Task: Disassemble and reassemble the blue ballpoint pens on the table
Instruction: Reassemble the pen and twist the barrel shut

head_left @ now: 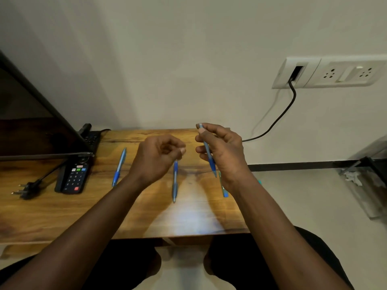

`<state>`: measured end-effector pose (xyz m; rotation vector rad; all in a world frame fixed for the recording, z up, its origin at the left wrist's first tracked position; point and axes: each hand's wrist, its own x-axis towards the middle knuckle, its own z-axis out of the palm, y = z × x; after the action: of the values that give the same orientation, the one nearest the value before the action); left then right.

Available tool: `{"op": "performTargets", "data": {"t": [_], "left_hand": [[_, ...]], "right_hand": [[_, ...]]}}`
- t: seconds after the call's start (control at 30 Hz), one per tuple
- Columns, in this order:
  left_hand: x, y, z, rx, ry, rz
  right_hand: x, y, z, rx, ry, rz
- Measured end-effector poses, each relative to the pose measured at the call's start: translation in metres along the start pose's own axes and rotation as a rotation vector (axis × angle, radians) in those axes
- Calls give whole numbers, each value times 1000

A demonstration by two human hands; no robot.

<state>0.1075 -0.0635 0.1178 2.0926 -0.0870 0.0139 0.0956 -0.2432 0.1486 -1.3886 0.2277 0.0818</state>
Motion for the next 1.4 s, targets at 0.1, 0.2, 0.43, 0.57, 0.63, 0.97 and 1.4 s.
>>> {"op": "performTargets", "data": {"t": [0.1, 0.2, 0.43, 0.57, 0.63, 0.97, 1.4], "left_hand": [[2, 30, -16, -379, 70, -61], [2, 45, -25, -489, 65, -68], [3, 48, -34, -413, 46, -28], [1, 45, -42, -372, 17, -29], [0, 43, -46, -352, -7, -48], [-12, 25, -82, -462, -110, -243], [-18, 13, -93, -552, -121, -290]], "right_hand": [[-3, -1, 4, -23, -28, -2], [-6, -1, 11, -102, -36, -37], [-8, -2, 20, -104, -19, -114], [-10, -3, 23, -108, -58, -144], [-11, -2, 27, -117, -79, -159], [-12, 13, 54, -336, -119, -237], [-26, 12, 74, -326, -139, -189]]}}
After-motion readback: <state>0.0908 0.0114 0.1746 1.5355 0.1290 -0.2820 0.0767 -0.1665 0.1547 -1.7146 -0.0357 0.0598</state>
